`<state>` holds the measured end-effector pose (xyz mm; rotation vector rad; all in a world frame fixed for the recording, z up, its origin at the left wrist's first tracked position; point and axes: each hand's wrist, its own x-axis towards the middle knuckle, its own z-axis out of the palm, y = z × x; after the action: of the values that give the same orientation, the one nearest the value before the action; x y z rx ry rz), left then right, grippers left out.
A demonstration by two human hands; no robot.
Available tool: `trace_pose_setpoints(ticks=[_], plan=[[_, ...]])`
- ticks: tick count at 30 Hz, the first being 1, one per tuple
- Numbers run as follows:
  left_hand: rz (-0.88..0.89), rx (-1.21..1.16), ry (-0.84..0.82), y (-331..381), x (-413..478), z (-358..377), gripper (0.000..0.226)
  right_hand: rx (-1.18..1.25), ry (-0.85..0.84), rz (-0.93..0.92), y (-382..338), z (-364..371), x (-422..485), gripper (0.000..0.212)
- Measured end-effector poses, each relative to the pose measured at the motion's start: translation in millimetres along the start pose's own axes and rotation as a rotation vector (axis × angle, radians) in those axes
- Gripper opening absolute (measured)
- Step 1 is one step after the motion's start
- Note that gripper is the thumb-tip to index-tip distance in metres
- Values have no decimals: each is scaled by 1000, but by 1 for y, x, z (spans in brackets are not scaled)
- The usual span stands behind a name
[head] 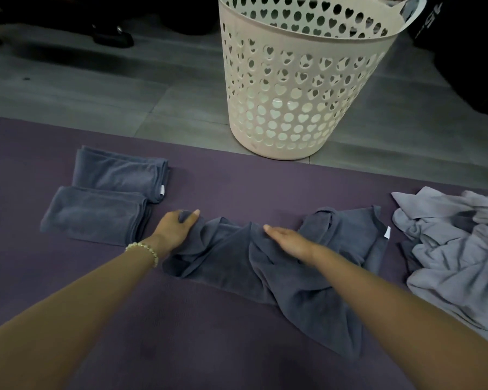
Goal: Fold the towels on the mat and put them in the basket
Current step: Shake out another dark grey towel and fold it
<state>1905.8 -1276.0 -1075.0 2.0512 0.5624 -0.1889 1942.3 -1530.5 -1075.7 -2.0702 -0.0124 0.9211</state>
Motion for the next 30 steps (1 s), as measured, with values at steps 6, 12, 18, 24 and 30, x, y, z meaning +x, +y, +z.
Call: trace_pose_setpoints(ticks=[6, 12, 18, 24, 30], plan=[[30, -47, 38, -12, 1, 10, 30, -309, -799, 176, 1, 32, -22, 63], [0, -85, 73, -23, 5, 17, 35, -269, 254, -192, 17, 6, 40, 26], [20, -229, 115, -27, 3, 11, 33, -391, 181, 252, 8, -3, 42, 64], [42, -370, 182, -8, -1, -9, 29, -50, -351, 584, 17, -17, 17, 69], [54, -512, 95, 11, -3, -30, 33, 239, -414, 378, 12, -17, -13, 68]])
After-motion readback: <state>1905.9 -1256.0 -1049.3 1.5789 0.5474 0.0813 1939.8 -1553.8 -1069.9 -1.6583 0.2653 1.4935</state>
